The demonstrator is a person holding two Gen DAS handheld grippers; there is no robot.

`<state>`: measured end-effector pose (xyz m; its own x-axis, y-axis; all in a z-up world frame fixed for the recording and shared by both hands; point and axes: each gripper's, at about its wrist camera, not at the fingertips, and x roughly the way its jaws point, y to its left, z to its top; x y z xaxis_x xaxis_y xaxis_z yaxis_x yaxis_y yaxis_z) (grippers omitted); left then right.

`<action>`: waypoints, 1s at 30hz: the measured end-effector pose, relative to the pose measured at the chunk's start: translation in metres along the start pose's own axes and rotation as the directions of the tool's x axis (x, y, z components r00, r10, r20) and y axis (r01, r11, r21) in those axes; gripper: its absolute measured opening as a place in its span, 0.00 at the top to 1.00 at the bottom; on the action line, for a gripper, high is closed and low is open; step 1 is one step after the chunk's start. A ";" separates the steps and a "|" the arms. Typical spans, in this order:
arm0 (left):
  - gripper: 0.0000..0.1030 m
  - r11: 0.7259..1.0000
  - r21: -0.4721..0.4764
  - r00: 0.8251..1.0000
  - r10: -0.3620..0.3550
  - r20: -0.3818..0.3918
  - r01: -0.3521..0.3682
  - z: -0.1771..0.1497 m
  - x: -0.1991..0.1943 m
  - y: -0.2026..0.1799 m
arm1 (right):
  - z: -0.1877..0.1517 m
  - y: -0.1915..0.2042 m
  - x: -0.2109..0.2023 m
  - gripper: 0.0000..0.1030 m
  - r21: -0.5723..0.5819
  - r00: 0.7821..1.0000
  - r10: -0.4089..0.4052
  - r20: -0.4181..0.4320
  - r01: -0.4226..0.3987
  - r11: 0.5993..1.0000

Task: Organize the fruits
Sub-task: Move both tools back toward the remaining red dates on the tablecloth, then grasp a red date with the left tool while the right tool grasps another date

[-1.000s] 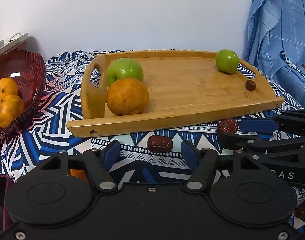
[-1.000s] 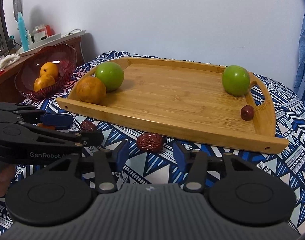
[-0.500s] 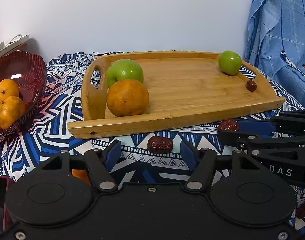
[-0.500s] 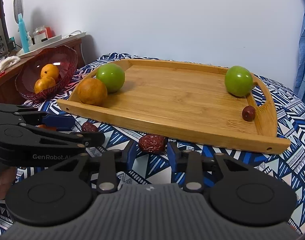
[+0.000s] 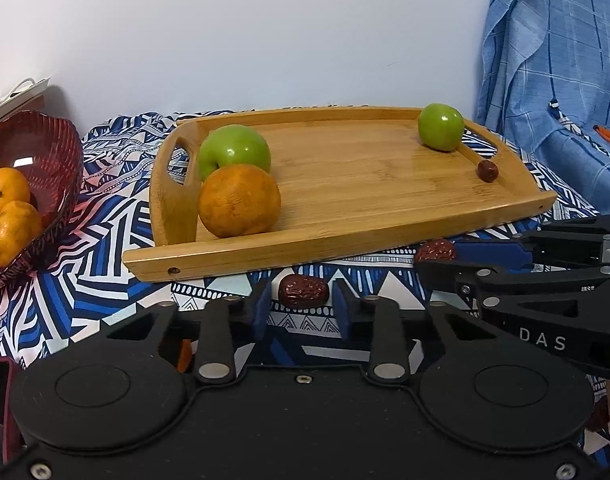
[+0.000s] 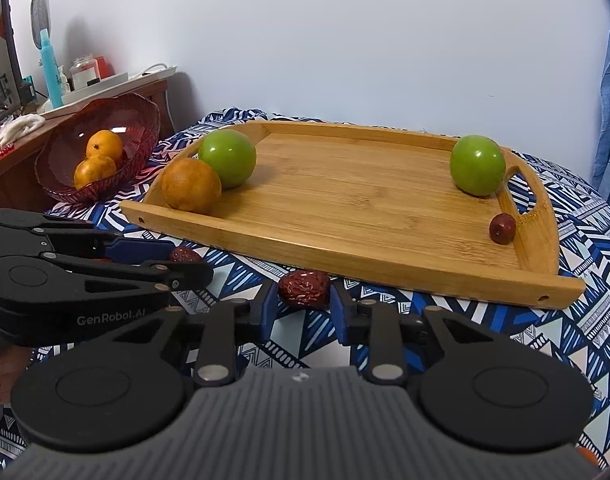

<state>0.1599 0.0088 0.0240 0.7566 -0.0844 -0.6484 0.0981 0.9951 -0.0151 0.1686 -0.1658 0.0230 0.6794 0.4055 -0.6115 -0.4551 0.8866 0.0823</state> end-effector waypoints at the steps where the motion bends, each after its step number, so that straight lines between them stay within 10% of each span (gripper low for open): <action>1: 0.73 1.000 0.002 1.000 0.001 0.001 -0.001 0.000 0.000 0.000 | 0.000 0.001 0.000 0.65 0.000 1.000 0.000 0.000 0.000 1.000; 30: 0.75 1.000 0.003 0.996 -0.023 0.082 0.023 0.016 -0.017 -0.006 | 0.012 0.001 -0.014 0.70 -0.009 0.996 -0.029 0.090 0.030 1.000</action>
<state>0.1572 0.0038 0.0475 0.8046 -0.1114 -0.5832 0.1171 0.9927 -0.0280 0.1655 -0.1674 0.0410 0.7415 0.3978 -0.5404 -0.4394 0.8965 0.0569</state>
